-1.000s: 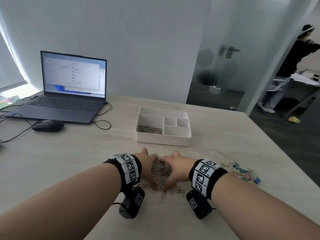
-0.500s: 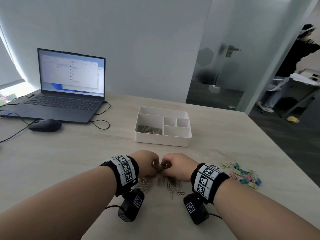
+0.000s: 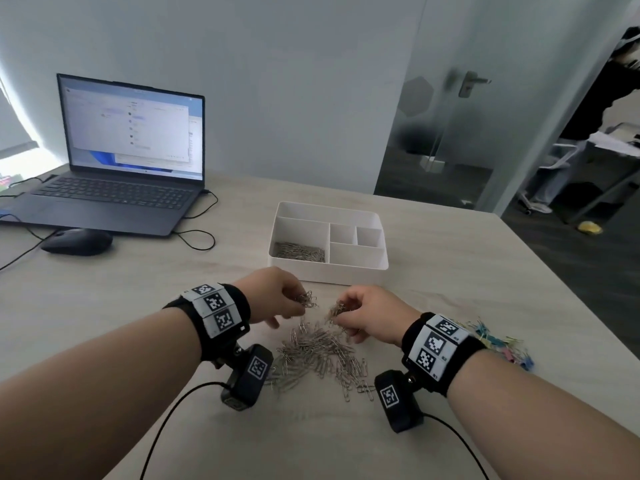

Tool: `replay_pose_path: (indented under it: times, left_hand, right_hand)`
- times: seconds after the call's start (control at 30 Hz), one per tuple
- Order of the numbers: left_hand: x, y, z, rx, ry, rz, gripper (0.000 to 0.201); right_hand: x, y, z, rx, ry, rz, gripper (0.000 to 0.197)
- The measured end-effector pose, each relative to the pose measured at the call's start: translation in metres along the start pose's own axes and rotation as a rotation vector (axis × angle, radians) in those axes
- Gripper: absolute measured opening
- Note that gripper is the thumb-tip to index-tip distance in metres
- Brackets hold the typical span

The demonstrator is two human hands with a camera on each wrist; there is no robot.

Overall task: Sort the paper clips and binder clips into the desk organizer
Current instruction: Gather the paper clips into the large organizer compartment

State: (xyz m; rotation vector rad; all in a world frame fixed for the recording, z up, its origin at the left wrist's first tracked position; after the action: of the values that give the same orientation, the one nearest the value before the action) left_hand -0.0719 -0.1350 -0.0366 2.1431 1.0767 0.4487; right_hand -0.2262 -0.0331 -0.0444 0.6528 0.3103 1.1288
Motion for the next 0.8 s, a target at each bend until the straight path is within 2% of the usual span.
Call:
replay_pose_path:
  times: [0.23,0.43,0.6,0.8]
  left_hand:
    - [-0.040,0.038,-0.005,0.143,0.014,-0.157,0.009]
    - [-0.081,0.063,0.000,0.103,0.061,-0.323,0.017]
    - [-0.093,0.065,0.002,0.069,0.087,-0.410,0.012]
    - [-0.090,0.065,0.020,0.168,0.123,-0.411,0.015]
  right_hand:
    - [-0.005,0.002,-0.009,-0.058,-0.058,0.009,0.015]
    - [-0.008,0.000,-0.013,-0.110,-0.074,0.023,0.017]
    - [-0.016,-0.001,-0.012,-0.189,-0.096,0.019,0.019]
    - [-0.035,-0.006,0.008,-0.306,-0.078,-0.007,0.018]
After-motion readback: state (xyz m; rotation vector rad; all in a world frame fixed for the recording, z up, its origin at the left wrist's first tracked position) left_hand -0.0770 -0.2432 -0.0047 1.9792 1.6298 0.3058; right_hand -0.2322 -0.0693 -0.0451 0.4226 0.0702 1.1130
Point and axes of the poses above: each hand's wrist, its own x-axis away from the middle knuckle, its own y-axis out of the back of the hand, z = x × y, the point moved 7 cm from there along -x, towards the middle knuckle, and after that the axes turned 15 degrees about -z, right-handed, at the moved point
